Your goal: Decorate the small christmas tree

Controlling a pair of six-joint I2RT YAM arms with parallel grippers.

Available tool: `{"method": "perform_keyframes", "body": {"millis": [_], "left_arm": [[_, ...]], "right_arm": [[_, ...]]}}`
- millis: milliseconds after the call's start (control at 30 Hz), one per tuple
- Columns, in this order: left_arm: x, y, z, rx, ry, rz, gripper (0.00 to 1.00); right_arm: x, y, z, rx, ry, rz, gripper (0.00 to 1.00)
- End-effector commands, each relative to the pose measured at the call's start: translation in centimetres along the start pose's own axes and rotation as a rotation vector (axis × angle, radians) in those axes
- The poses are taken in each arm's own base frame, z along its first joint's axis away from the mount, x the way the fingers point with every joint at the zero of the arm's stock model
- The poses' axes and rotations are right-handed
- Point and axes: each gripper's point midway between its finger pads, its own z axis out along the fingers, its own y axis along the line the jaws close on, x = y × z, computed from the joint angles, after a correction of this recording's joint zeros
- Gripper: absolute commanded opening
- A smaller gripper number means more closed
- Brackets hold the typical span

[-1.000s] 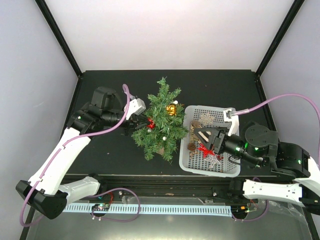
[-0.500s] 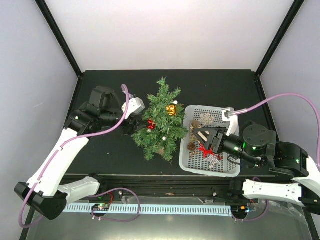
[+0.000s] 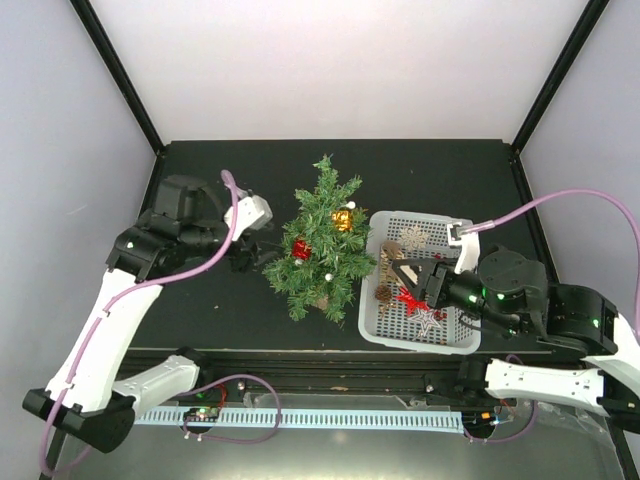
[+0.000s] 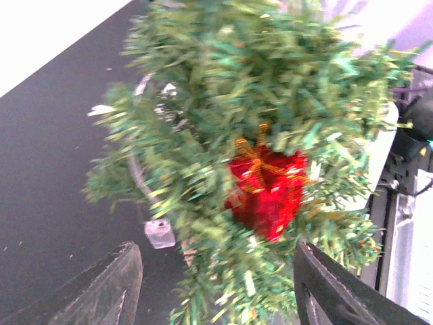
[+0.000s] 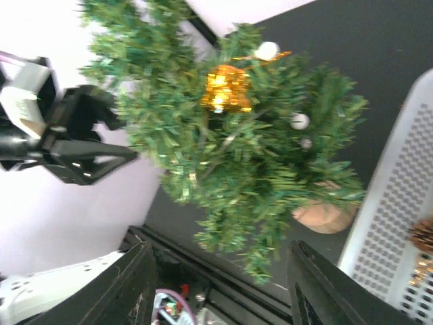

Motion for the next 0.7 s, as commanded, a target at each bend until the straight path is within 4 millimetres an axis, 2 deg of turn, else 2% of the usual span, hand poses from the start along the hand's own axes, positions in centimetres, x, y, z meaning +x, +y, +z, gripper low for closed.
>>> {"method": "perform_keyframes", "body": {"millis": [0, 133, 233, 333, 533, 667], "left_arm": [[-0.4, 1.7, -2.9, -0.057, -0.045, -0.096, 0.62], [0.8, 4.1, -4.4, -0.071, -0.074, -0.246, 0.63], [2.3, 5.4, -4.5, -0.069, -0.063, -0.33, 0.63], [4.0, 7.0, -4.1, -0.082, -0.045, -0.419, 0.63], [8.3, 9.9, -2.6, -0.191, 0.039, -0.533, 0.64], [10.0, 10.6, -2.2, -0.237, 0.062, -0.593, 0.64]], "right_arm": [[1.9, -4.7, 1.3, 0.216, 0.067, -0.005, 0.54], [4.5, -9.7, 3.4, 0.418, 0.196, 0.03, 0.54], [6.2, -13.8, 4.5, 0.522, 0.272, 0.094, 0.54], [7.2, -17.0, 5.2, 0.587, 0.31, 0.141, 0.55], [8.5, -20.8, 7.2, 0.667, 0.385, 0.188, 0.57], [8.6, -24.0, 7.2, 0.787, 0.399, 0.206, 0.57]]}}
